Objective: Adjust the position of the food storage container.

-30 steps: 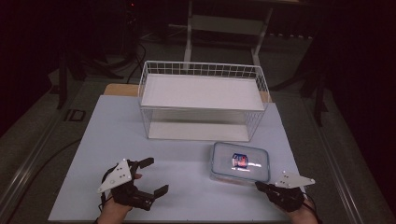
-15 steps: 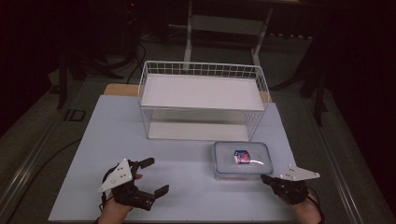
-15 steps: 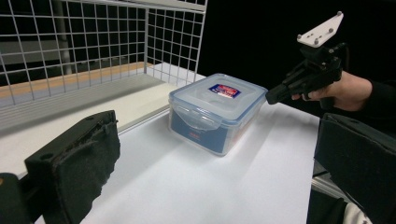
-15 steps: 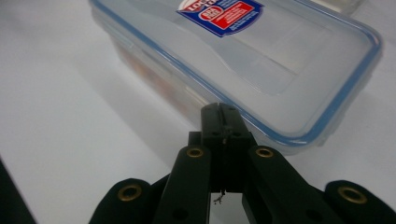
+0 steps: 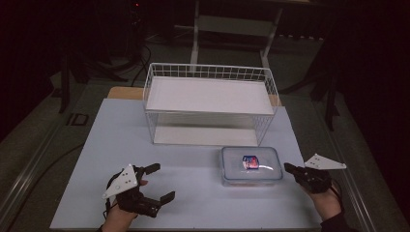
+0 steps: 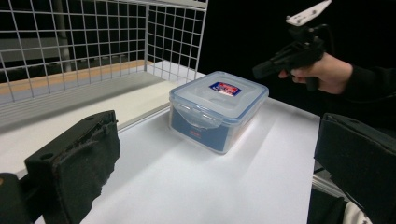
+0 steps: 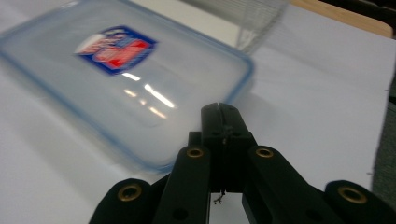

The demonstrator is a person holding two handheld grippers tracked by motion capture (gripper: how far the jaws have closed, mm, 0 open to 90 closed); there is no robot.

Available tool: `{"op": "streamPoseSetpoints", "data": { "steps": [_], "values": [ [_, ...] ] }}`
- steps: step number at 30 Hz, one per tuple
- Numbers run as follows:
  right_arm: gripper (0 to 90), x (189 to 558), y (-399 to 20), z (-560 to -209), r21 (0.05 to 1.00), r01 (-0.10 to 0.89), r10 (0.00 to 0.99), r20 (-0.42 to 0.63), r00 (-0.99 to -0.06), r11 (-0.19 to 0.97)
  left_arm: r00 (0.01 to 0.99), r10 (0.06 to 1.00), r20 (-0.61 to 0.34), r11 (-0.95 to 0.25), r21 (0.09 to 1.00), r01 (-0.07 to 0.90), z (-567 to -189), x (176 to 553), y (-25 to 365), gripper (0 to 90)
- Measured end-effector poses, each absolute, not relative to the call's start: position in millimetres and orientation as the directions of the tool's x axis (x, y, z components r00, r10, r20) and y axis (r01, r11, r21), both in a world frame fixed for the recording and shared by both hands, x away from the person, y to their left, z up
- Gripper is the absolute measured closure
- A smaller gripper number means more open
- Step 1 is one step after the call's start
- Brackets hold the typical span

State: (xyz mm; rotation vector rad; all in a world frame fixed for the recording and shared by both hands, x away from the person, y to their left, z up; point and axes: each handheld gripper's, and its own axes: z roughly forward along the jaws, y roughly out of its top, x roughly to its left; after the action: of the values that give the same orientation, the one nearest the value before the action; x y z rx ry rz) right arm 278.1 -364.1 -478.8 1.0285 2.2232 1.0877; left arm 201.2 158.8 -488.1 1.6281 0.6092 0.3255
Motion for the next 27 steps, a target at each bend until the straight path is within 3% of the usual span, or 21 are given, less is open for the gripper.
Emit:
{"op": "streamPoseSetpoints", "data": {
  "steps": [7, 27],
  "values": [
    [90.0, 306.0, -367.4, -492.4, 0.796, 0.461, 0.801, -0.051, -0.596, 0.393, 0.815, 0.564, -0.137, -0.056, 0.978, 0.203, -489.0, 201.9, 158.6, 0.2],
    [90.0, 303.7, -333.1, -495.9, 0.798, 0.441, 0.753, -0.023, -0.658, 0.410, 0.811, 0.574, -0.119, -0.079, 0.977, 0.199, -490.5, 202.0, 155.5, 0.2]
  ]
}}
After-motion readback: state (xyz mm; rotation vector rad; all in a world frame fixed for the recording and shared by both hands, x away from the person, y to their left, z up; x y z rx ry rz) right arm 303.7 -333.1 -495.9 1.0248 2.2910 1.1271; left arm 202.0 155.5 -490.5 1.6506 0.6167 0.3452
